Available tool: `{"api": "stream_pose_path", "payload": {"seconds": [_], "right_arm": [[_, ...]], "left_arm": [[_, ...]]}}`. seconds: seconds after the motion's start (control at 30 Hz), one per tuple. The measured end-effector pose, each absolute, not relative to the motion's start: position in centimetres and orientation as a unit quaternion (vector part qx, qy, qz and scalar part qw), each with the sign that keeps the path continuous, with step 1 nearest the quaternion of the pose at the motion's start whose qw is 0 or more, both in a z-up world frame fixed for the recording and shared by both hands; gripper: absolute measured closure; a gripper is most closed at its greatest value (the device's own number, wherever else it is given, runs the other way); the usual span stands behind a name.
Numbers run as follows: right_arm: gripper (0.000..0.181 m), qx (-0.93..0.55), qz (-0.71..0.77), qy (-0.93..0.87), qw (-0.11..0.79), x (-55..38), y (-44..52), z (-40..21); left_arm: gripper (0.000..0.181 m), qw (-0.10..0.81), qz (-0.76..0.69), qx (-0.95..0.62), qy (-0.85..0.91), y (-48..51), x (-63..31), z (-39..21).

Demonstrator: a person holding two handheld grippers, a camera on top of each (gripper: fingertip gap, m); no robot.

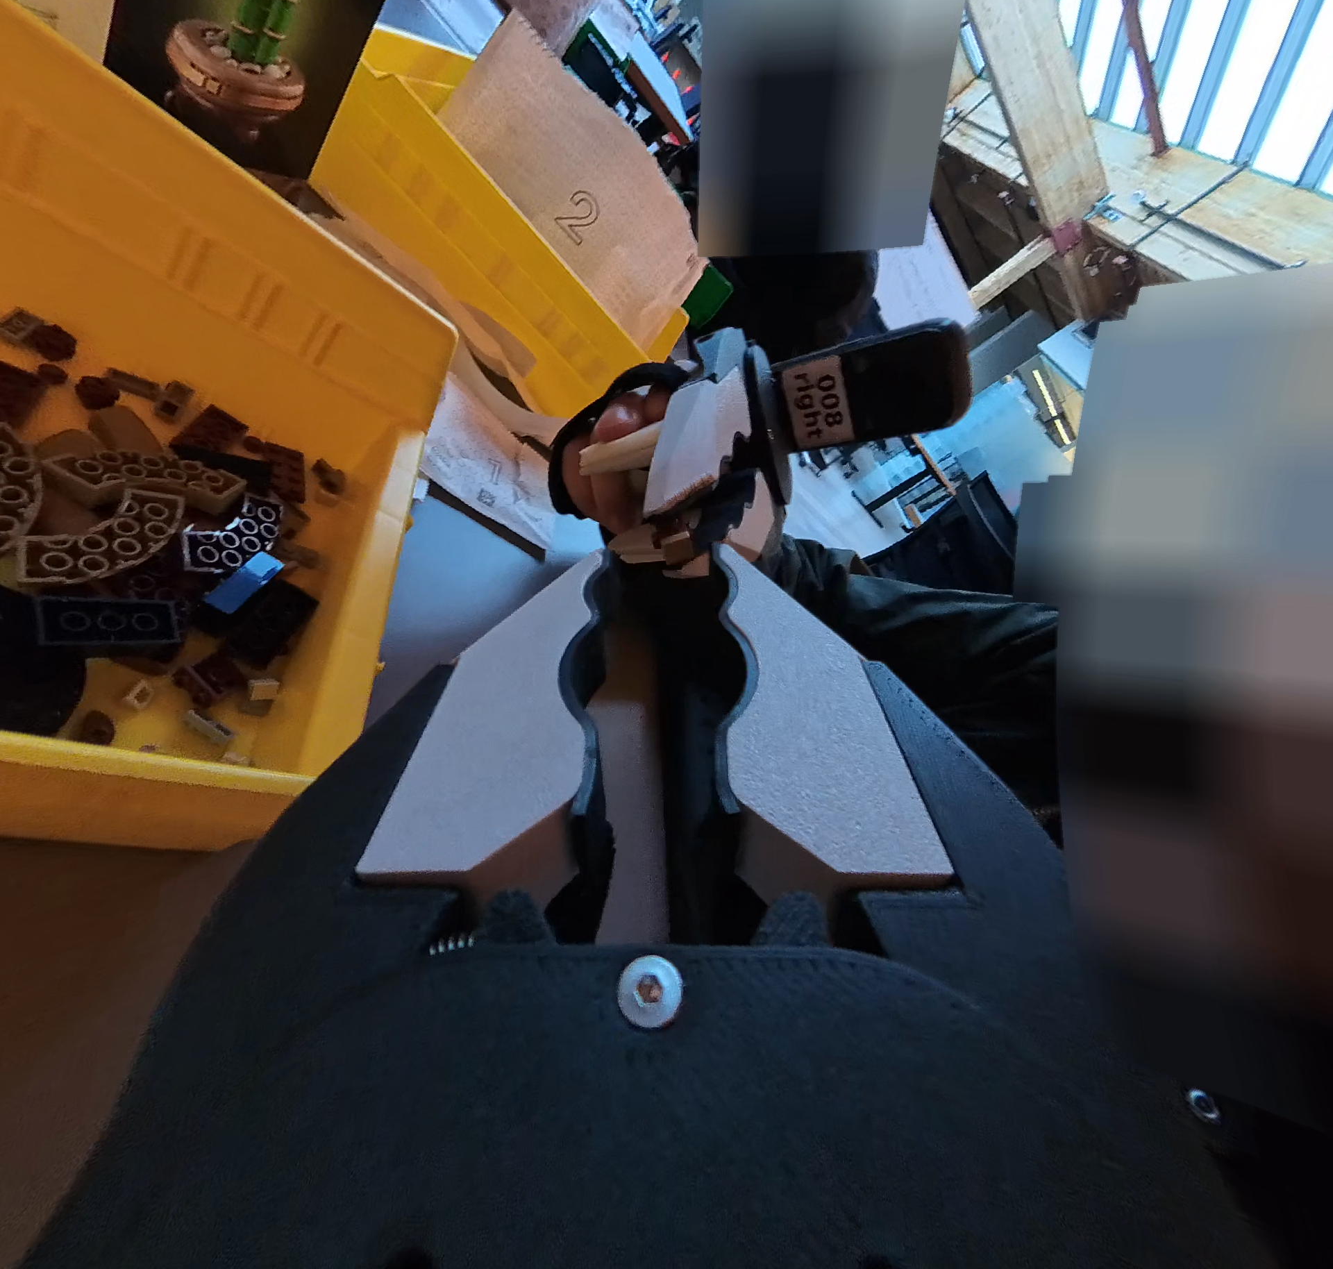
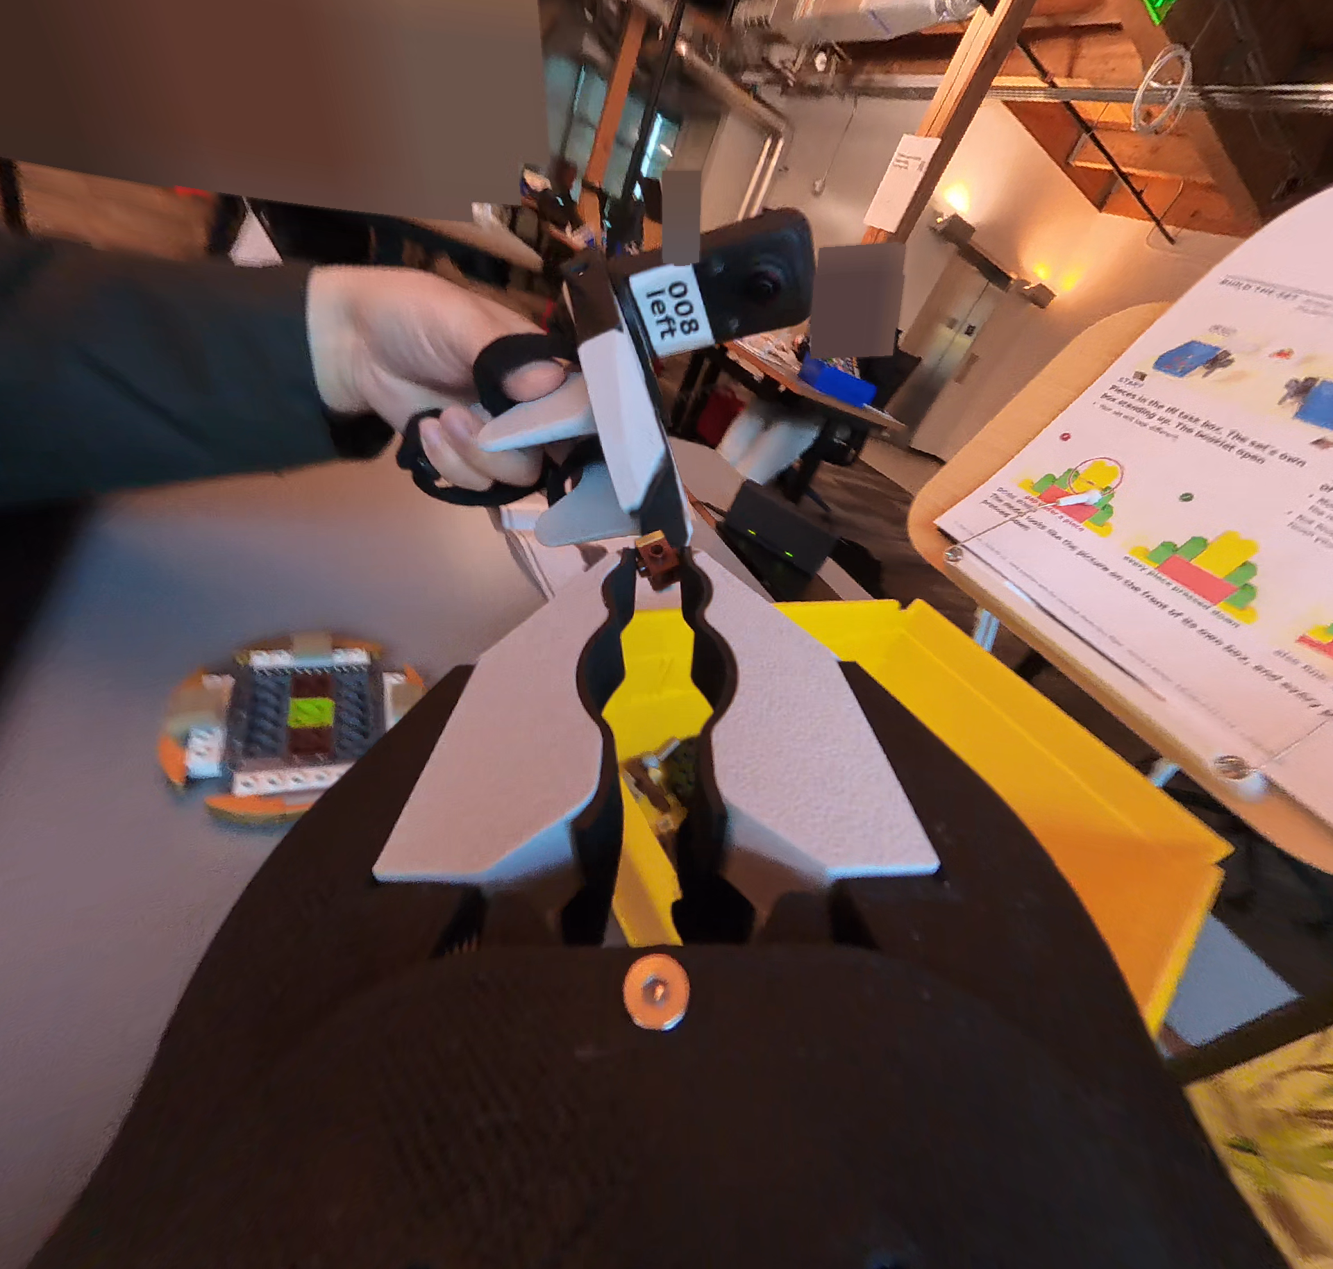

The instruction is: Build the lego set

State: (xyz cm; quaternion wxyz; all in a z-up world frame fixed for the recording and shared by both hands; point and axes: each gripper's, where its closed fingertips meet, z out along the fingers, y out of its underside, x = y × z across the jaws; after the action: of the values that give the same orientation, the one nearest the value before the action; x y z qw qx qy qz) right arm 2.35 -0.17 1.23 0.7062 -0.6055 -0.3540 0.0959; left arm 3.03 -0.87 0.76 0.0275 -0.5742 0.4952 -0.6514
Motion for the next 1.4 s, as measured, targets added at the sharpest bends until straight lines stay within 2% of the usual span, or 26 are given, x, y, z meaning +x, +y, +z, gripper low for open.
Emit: {"api": "stream_pose_path", "payload": {"seconds": [0.1, 0.23, 0.6, 1.4], "right_arm": [[0.171, -0.611, 0.067, -0.365, 0.699, 2.4, 0.1, 0.7], [0.171, -0.615, 0.050, -0.376, 0.692, 2.3, 0.3, 0.2], [0.172, -0.623, 0.025, -0.398, 0.673, 1.8, 0.4, -0.9], [0.172, -0.630, 0.001, -0.454, 0.630, 0.7, -0.6, -1.7]], "left_arm": [[0.170, 0.026, -0.648, -0.570, 0.504, -1.1, 3.1, 0.4], [0.175, 0.038, -0.646, -0.576, 0.499, -0.7, 3.2, 0.3], [0.175, 0.049, -0.612, -0.573, 0.542, -0.7, 2.7, -1.0], [0.175, 0.000, -0.605, -0.555, 0.570, -1.5, 1.4, -1.5]]}}
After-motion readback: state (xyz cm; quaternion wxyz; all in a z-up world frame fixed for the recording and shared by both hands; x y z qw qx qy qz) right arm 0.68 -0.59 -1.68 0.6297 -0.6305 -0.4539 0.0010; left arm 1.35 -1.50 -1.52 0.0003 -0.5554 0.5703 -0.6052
